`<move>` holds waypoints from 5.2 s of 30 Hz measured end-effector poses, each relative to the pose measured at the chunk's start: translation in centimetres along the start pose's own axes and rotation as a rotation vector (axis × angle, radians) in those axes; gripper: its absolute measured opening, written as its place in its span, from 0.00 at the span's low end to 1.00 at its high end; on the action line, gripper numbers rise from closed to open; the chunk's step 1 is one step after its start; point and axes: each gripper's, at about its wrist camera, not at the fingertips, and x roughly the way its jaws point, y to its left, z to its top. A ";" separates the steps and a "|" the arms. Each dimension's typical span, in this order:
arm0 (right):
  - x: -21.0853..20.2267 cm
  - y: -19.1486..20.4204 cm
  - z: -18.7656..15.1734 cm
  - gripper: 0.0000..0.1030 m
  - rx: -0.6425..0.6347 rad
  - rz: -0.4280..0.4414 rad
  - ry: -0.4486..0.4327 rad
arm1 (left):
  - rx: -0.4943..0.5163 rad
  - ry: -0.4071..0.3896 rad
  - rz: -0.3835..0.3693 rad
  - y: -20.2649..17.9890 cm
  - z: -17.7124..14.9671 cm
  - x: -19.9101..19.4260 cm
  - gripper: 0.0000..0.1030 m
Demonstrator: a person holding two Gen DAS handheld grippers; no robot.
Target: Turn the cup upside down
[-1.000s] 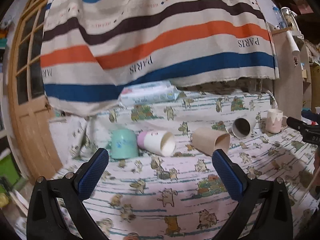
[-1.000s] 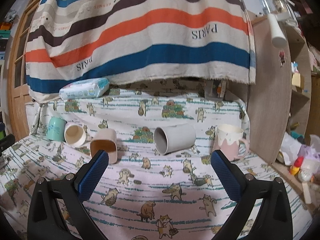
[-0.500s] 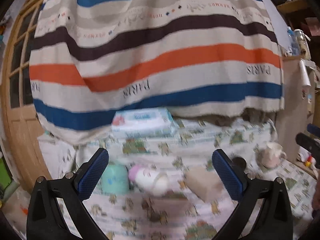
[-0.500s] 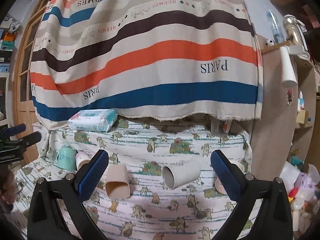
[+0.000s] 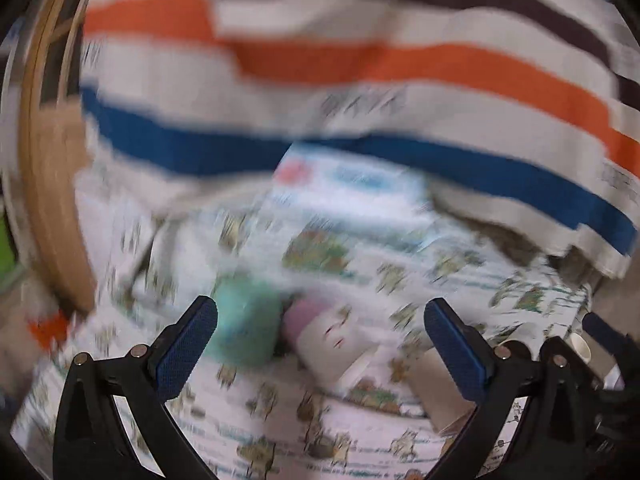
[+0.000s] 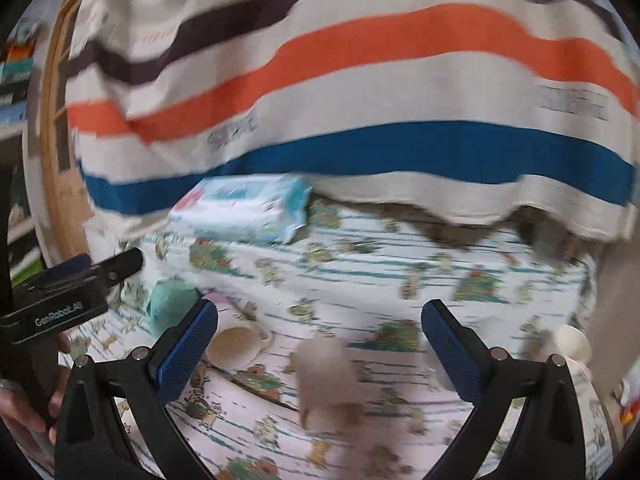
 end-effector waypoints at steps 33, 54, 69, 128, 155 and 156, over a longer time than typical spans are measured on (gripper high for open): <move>24.8 11.3 -4.4 0.90 -0.216 0.228 0.615 | -0.430 0.293 -0.022 10.5 -3.5 10.8 0.99; 15.9 8.7 -6.8 0.77 -0.105 0.188 0.540 | -0.243 0.269 -0.030 6.5 -1.0 8.8 0.99; 2.0 -0.4 -11.2 0.75 -0.044 0.125 0.478 | 0.168 0.115 -0.194 -4.4 -3.8 -2.3 0.99; -11.6 -13.4 -18.2 1.00 0.061 -0.182 -0.149 | -0.236 0.634 -0.202 -12.2 -13.5 1.3 0.98; -11.7 -13.6 -18.1 1.00 0.074 -0.202 -0.144 | -0.050 0.701 -0.177 -16.6 -14.6 4.3 0.64; -11.6 -13.6 -18.1 1.00 0.074 -0.202 -0.144 | -0.023 0.677 -0.183 -16.9 -14.2 3.8 0.64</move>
